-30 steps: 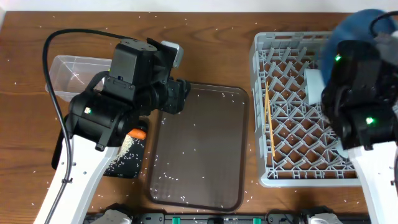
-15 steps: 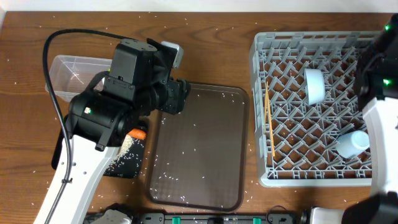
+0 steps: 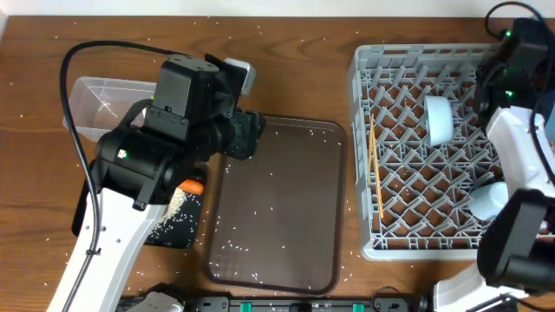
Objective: Sort waste into correct bins and load items into the dishwasher rack
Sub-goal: 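Stand the dark-blue plate upright in the rack with the right gripper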
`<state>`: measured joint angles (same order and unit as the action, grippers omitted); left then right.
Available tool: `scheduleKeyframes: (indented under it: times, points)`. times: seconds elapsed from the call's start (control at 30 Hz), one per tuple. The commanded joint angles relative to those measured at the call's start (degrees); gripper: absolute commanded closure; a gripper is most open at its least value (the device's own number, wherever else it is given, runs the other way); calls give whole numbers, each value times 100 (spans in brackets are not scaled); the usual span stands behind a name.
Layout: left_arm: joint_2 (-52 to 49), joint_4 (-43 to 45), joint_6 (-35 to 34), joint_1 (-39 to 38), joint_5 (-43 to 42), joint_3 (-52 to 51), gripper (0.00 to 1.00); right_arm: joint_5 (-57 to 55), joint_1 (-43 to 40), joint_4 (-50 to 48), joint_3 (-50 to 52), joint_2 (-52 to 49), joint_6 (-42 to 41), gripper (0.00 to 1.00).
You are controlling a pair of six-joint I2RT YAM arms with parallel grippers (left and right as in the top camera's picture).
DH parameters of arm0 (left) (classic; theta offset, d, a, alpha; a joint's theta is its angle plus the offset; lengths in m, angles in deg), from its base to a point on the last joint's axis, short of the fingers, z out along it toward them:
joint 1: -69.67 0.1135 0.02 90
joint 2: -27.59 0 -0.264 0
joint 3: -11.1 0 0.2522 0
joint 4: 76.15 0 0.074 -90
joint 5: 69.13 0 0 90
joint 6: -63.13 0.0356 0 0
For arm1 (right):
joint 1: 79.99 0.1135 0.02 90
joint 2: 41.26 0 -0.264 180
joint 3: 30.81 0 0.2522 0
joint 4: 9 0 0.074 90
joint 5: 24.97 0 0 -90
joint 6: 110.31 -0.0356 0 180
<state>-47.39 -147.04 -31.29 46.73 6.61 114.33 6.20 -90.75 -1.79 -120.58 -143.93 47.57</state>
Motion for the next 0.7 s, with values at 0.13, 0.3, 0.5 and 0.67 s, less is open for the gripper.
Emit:
scheduleKeyframes:
  times: [0.13, 0.3, 0.5, 0.67]
  points:
    - [17, -24, 33, 13, -11, 61, 45, 101, 240, -50, -44, -354, 400, 94]
    - [17, -26, 33, 13, -11, 61, 45, 120, 417, -267, -44, -367, 400, 28]
    - [17, -81, 33, 13, -11, 61, 36, -155, 719, -269, -44, -361, 221, 18]
    - [17, -85, 33, 13, -11, 61, 32, 7, 1189, 162, -44, -345, 33, 9]
